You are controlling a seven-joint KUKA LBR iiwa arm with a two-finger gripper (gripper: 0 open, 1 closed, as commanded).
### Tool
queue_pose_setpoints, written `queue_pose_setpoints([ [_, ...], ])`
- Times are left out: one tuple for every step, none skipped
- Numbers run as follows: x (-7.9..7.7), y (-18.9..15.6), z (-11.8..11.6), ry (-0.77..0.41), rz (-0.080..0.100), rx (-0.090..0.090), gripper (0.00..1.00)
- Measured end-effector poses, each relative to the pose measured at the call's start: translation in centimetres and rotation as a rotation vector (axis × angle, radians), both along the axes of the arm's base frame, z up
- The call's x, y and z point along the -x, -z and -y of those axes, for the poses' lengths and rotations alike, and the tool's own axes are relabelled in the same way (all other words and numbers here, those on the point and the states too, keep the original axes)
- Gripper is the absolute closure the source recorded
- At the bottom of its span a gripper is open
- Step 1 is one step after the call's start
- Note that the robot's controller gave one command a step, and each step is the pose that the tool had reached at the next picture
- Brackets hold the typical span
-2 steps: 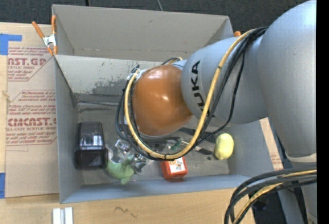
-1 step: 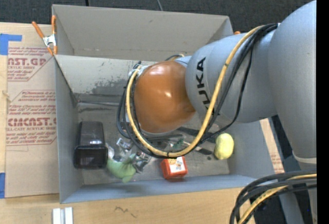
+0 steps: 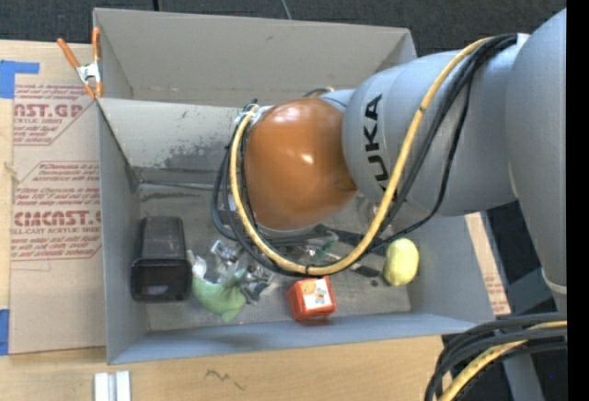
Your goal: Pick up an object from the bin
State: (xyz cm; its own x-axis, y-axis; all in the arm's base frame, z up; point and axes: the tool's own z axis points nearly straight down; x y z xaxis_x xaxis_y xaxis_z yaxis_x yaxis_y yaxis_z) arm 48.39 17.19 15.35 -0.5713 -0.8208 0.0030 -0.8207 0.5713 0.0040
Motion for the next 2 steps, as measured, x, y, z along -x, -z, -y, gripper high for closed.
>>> queue_pose_setpoints([
  [-0.1,-1.8,0.0,0.0,0.005,-0.001,1.0],
  [-0.2,-3.0,0.0,0.001,0.008,-0.002,1.0],
])
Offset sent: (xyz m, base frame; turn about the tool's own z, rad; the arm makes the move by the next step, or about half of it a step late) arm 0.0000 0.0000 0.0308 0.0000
